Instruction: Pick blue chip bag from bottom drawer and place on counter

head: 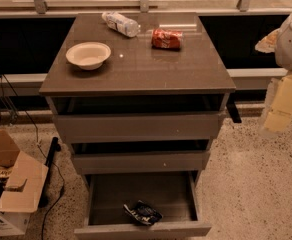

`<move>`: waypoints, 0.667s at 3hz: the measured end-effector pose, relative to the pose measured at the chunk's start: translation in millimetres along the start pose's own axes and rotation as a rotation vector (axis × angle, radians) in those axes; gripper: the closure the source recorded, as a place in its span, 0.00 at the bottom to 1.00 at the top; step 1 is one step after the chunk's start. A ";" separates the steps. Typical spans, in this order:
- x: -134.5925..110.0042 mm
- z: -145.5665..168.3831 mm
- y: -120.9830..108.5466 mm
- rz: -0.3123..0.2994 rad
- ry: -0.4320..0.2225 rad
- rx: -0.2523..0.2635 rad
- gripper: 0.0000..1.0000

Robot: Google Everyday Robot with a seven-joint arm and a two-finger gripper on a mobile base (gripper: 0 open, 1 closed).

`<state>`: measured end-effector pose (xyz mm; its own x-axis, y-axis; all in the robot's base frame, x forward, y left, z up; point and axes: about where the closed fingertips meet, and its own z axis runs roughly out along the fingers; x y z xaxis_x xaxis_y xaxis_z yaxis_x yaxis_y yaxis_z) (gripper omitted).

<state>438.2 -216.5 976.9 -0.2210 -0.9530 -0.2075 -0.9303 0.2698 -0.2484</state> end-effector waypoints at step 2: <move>-14.5 45.2 20.6 0.027 -0.076 -0.061 0.00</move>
Offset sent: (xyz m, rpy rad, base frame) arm -0.0040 0.0460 -0.0843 0.1700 0.0904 -0.0020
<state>435.5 -190.9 932.0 -0.2257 -0.9315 -0.2853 -0.9410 0.2843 -0.1837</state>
